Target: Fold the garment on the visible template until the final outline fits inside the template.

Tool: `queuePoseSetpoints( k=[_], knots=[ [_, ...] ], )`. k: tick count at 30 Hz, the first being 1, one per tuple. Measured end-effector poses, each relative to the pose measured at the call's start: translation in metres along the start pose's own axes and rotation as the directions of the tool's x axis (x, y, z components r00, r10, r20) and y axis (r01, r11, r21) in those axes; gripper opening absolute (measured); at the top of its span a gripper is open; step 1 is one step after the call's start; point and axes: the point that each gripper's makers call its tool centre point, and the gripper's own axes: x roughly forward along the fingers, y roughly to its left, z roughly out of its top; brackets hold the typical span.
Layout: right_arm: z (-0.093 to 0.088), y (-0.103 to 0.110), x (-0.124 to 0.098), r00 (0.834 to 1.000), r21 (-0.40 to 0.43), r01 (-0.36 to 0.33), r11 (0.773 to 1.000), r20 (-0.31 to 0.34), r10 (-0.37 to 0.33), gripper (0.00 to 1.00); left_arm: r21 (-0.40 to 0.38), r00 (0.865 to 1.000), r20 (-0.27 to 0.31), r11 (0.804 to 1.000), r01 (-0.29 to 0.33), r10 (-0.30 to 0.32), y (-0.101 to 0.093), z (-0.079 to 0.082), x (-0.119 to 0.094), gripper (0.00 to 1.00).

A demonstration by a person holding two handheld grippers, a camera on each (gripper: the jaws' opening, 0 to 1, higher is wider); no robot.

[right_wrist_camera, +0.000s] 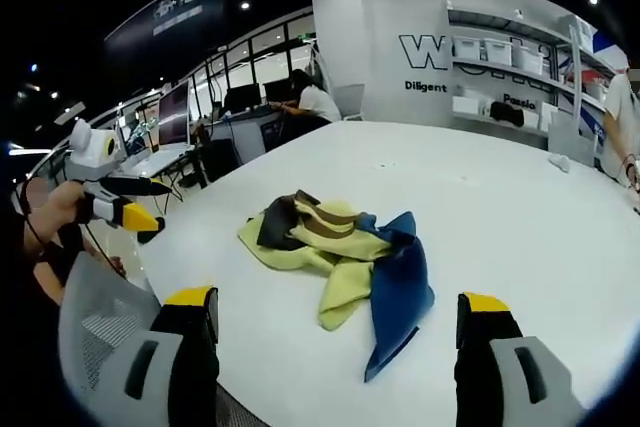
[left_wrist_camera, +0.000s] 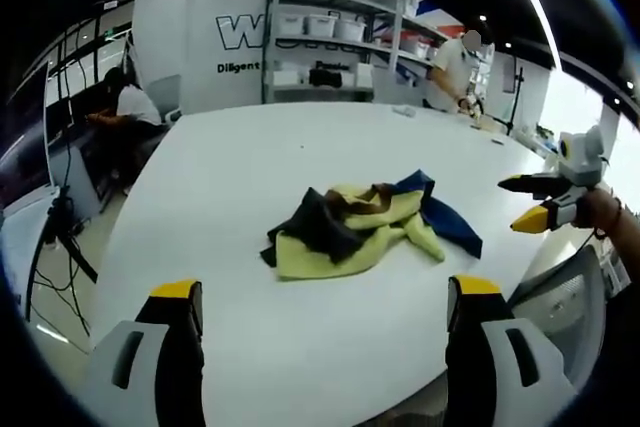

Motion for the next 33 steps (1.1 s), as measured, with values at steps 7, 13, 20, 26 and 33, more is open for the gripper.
queuePoseSetpoints(
  k=[7,13,20,26,33],
  knots=[
    [-0.002,0.0,0.002,1.0,-0.004,-0.004,1.0,-0.013,0.004,0.96,0.002,1.0,-0.007,1.0,0.0,0.0,0.001,-0.001,0.001,0.98],
    [-0.003,-0.002,0.003,1.0,-0.004,-0.004,1.0,-0.018,0.004,0.96,0.002,1.0,-0.009,1.0,-0.001,0.001,0.004,0.0,0.004,0.97],
    [0.002,-0.009,0.007,1.0,0.007,0.002,1.0,-0.007,-0.002,0.92,0.007,1.0,-0.016,1.0,0.003,-0.003,0.007,0.004,0.012,0.97],
    [0.016,-0.019,0.014,0.999,0.037,0.005,0.999,0.041,-0.007,0.84,0.011,1.0,-0.025,1.0,0.008,-0.008,0.011,0.007,0.023,0.95],
    [0.028,-0.032,0.033,0.998,0.069,-0.006,0.998,0.066,0.001,0.78,0.017,1.0,-0.028,1.0,0.006,-0.005,0.021,0.015,0.036,0.89]
  ],
)
